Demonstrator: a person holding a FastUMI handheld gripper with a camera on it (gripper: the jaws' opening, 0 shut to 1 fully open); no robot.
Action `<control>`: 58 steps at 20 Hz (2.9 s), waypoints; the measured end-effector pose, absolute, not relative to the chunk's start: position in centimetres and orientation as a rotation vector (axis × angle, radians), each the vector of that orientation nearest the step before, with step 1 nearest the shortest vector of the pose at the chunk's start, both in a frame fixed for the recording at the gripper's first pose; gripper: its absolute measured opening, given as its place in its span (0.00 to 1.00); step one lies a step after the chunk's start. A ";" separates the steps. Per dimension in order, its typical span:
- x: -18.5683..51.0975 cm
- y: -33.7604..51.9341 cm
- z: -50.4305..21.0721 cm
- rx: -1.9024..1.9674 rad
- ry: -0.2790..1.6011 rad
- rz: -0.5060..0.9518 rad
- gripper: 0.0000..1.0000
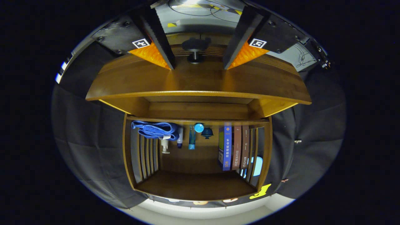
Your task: Pull open the drawer, take out the items inside it, and place them on the countertop above the cabinet.
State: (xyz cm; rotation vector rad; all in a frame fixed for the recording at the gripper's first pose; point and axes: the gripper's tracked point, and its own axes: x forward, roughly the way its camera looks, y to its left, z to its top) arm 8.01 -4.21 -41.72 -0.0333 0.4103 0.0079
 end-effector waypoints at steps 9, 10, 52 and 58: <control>13.0 -4.2 -40.8 0.019 0.378 0.011 1.00; 13.9 -4.2 -40.9 0.034 0.380 0.011 1.00; 12.4 -6.1 -13.6 -0.013 0.176 0.102 0.99; 7.3 -4.0 -7.1 -0.067 0.088 0.176 0.99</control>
